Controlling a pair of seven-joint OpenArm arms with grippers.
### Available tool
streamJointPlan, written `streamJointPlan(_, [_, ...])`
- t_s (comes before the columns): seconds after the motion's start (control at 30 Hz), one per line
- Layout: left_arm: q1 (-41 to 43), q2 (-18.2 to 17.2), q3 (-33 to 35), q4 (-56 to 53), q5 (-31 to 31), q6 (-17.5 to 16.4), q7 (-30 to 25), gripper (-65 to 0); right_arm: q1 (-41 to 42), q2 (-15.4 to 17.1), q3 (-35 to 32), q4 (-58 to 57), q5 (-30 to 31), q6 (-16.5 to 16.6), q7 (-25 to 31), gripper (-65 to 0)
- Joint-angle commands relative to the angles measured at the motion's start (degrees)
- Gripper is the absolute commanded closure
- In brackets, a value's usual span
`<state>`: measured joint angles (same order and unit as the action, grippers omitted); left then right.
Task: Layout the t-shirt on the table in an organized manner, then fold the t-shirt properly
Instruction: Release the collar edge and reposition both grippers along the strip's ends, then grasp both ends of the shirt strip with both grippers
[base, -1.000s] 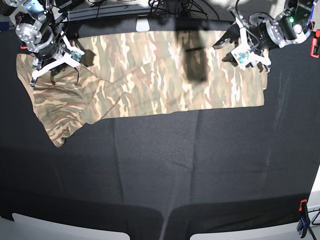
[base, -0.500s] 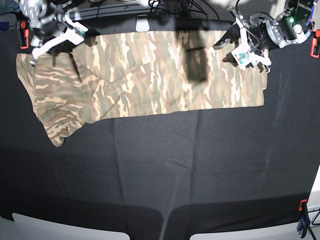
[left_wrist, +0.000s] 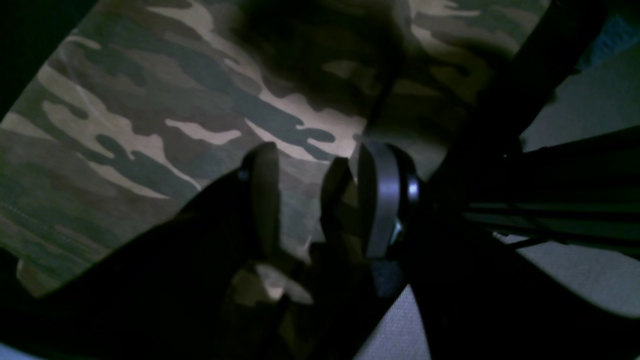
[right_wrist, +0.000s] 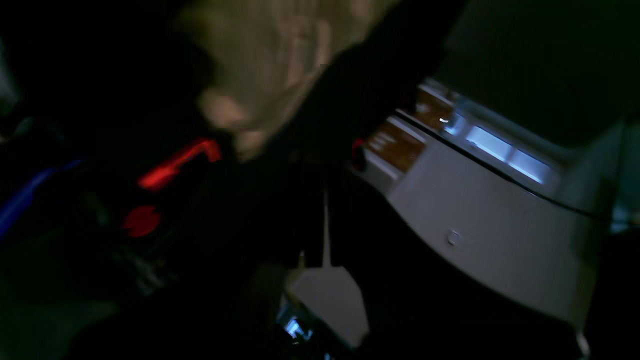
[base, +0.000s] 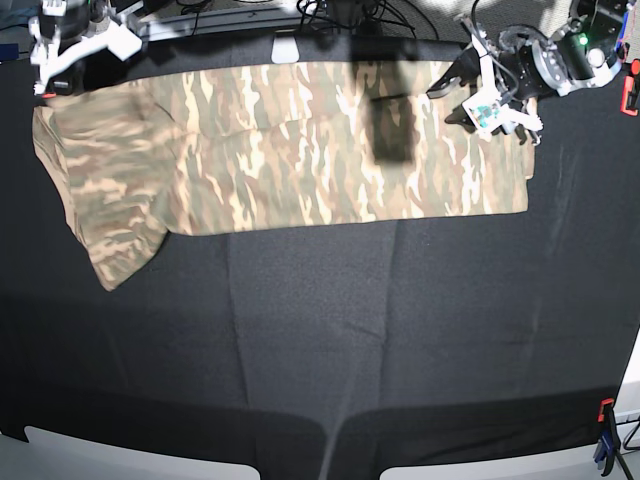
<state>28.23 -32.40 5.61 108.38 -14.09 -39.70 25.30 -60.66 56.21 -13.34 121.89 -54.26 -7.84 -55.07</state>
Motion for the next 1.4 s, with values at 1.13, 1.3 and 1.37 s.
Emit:
streamJointPlan(1.13, [-3.28, -0.61, -0.33, 1.44, 3.54, 25.31, 8.61, -24.3, 37.16, -32.96, 8.11, -7.56, 43.04, 0.87, 13.33, 0.0])
streamJointPlan(1.3, [-10.10, -0.66, -0.37, 1.42, 2.91, 32.83, 18.03, -24.4, 41.81, -35.34, 8.15, -7.58, 45.94, 3.41, 9.42, -13.3])
streamJointPlan(1.37, [-12.50, -0.66, -0.39, 0.92, 0.33, 33.07, 20.41, -24.4, 42.62, -35.58, 8.20, -7.58, 45.48, 3.43, 9.11, -23.0])
